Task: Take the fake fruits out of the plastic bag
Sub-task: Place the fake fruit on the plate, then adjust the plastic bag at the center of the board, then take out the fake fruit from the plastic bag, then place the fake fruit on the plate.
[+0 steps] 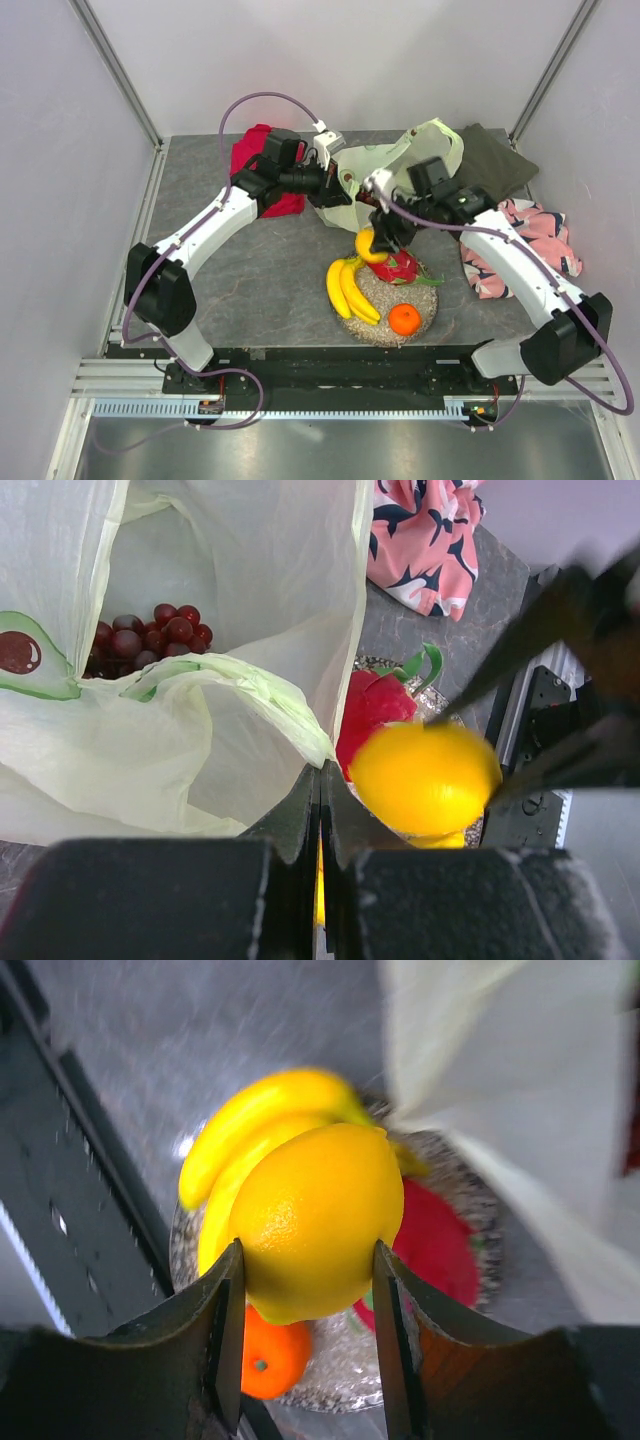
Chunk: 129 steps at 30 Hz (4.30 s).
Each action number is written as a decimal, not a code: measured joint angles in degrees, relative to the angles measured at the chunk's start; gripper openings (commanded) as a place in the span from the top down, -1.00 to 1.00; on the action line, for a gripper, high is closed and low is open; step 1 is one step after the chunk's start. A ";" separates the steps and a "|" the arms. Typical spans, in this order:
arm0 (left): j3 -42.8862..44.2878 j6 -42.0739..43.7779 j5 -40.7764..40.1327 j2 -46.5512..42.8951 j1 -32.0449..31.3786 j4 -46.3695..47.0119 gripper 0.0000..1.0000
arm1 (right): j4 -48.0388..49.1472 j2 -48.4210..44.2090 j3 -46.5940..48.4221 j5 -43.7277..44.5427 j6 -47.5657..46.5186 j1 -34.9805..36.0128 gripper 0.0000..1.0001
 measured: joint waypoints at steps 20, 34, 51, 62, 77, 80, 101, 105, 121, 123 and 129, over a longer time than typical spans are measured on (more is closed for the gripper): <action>-0.11 1.27 -2.93 -2.93 0.02 -0.11 0.97 | -9.31 9.29 1.70 3.23 -11.50 5.31 -0.60; -2.78 1.33 -2.47 -3.04 0.02 -1.18 0.97 | 1.60 16.33 17.00 6.58 -3.48 -7.58 -0.02; -3.61 1.33 -1.05 -5.33 0.00 -2.45 0.97 | 7.19 14.43 5.18 16.76 -4.96 -7.17 -0.22; -3.87 2.62 -1.01 -5.38 0.02 -2.95 0.97 | 12.68 40.04 21.59 21.97 -3.28 -7.21 -0.26; -1.40 5.86 -1.62 -3.08 0.39 -6.54 0.97 | 16.39 55.63 44.39 19.50 -2.47 -7.21 -0.58; -0.11 6.49 -2.38 -1.99 0.44 -6.82 0.97 | 16.09 61.61 49.92 18.88 -2.54 -7.21 -0.58; 3.89 7.74 -3.54 1.25 0.55 -6.93 0.97 | 12.87 33.07 22.95 16.20 -4.96 -8.17 0.26; 5.64 7.26 -3.56 2.93 0.55 -6.32 0.97 | 11.74 19.91 16.31 15.47 -4.94 -8.15 0.26; 9.29 6.12 -4.68 5.01 0.61 -4.35 0.97 | -15.08 -22.01 -7.30 14.80 -13.99 -10.78 0.31; 9.27 5.99 -4.68 5.01 0.61 -4.37 0.97 | -17.42 -25.77 -9.68 16.39 -16.17 -11.54 0.31; 9.29 5.75 -4.68 4.96 0.61 -4.37 0.97 | -21.00 -18.40 -16.61 18.69 -16.87 -14.97 0.32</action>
